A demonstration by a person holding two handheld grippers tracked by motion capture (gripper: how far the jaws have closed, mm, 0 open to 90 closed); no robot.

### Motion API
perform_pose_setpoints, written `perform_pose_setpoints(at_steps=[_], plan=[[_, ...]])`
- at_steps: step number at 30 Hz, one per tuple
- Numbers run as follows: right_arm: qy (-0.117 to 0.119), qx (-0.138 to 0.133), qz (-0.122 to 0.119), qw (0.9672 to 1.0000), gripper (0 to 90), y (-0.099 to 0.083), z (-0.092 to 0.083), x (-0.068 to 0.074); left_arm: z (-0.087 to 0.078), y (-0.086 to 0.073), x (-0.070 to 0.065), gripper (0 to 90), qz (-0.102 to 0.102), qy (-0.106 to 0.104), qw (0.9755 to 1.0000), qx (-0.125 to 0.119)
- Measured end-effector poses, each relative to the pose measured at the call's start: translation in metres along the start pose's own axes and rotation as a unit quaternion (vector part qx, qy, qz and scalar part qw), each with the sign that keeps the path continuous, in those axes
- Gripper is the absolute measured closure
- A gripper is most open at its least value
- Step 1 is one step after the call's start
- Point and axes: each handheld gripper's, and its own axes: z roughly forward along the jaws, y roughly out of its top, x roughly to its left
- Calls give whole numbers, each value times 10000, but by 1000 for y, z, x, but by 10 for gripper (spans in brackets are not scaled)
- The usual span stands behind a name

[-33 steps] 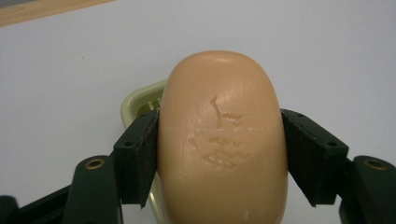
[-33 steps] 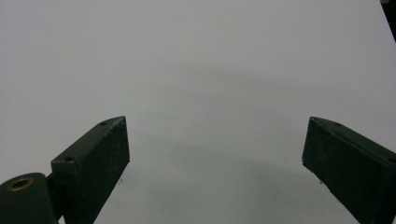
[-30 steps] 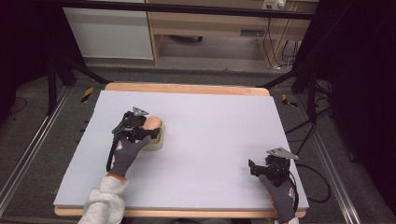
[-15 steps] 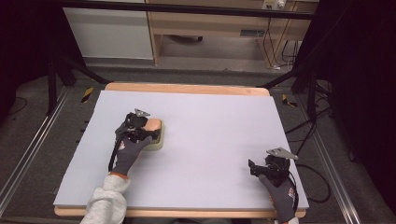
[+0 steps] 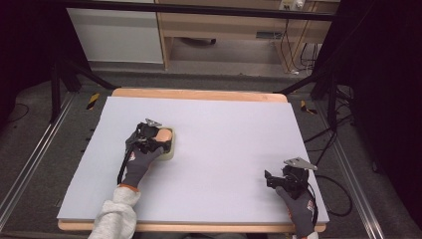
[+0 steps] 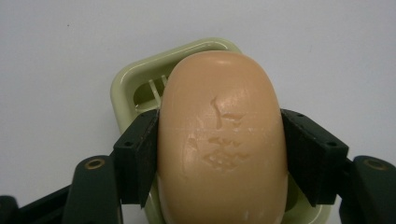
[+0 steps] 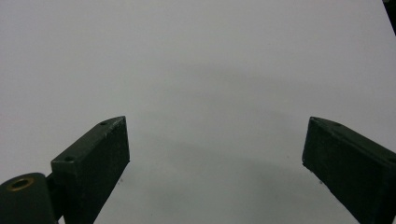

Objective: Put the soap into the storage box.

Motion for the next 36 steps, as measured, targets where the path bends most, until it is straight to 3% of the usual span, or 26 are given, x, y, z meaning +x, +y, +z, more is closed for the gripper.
perform_pose_setpoints(at_steps=[17, 25, 36], plan=[[13, 5, 7, 10000, 76, 0, 0, 0, -1, -2, -1, 286, -63, 62, 9999, -87], [-23, -7, 9, 10000, 75, 0, 0, 0, -23, -5, 3, 267, -60, -35, 9994, -338], [-95, -29, 103, 9999, 69, -1, -1, -5, -54, -21, -2, 241, 139, -452, 9967, -658]])
